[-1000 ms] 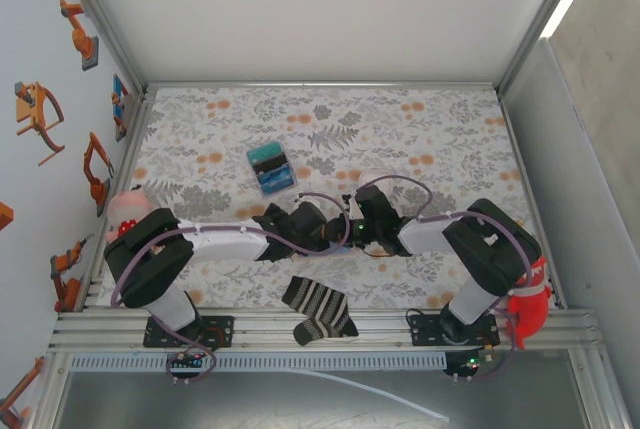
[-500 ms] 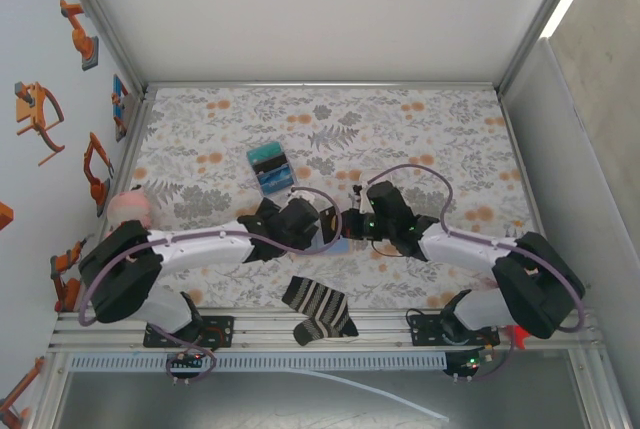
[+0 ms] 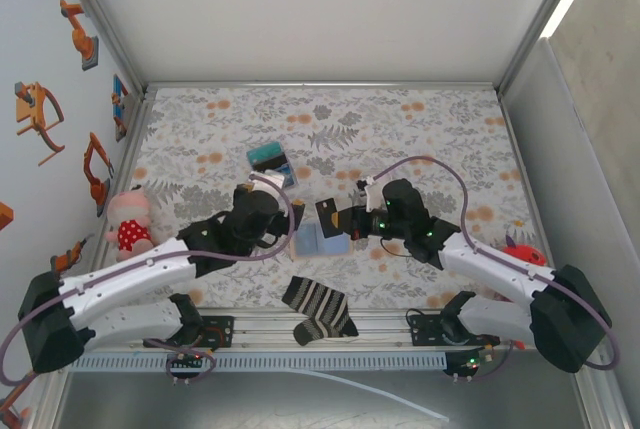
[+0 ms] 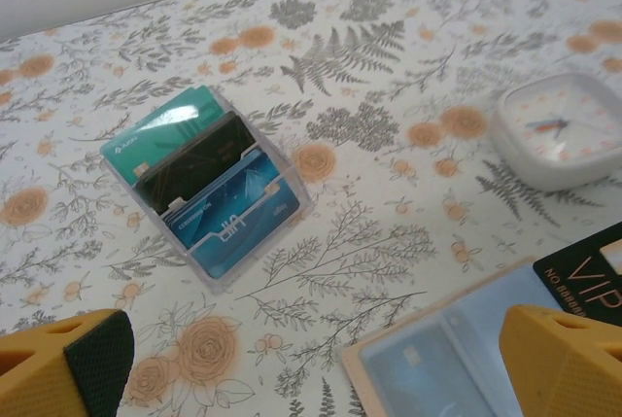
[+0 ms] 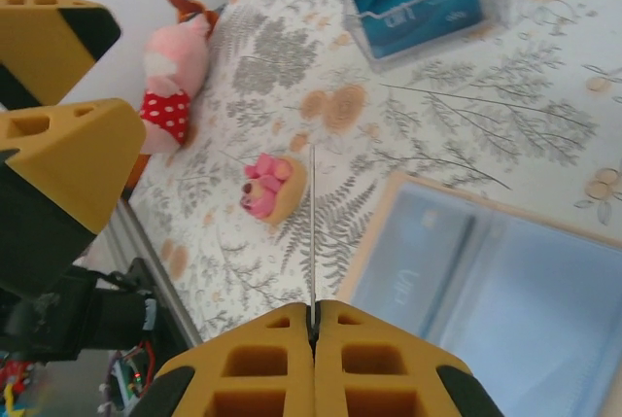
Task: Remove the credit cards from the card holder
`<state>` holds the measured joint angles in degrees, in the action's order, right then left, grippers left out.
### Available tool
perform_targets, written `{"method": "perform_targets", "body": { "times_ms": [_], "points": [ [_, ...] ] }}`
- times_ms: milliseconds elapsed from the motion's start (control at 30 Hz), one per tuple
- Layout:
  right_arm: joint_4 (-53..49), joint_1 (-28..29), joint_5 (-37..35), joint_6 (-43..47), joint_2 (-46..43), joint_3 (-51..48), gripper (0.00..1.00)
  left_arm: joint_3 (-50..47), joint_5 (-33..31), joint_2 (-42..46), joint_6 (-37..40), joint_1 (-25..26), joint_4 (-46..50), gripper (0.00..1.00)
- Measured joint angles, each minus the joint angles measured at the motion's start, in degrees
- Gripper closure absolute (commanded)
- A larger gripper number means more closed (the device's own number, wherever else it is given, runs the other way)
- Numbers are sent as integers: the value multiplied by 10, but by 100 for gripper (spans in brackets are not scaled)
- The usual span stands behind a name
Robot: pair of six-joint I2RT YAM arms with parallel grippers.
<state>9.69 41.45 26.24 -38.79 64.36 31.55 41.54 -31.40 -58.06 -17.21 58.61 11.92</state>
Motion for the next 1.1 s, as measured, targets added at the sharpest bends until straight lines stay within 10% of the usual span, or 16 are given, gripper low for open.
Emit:
{"method": "perform_targets", "body": {
  "times_ms": [533,1100],
  "points": [
    [-220,13,119,231,27,170,100,41,306,70,142,-83,33,3],
    [-424,14,195,424,53,247,100,82,573,-41,214,-88,75,58]
  ]
}}
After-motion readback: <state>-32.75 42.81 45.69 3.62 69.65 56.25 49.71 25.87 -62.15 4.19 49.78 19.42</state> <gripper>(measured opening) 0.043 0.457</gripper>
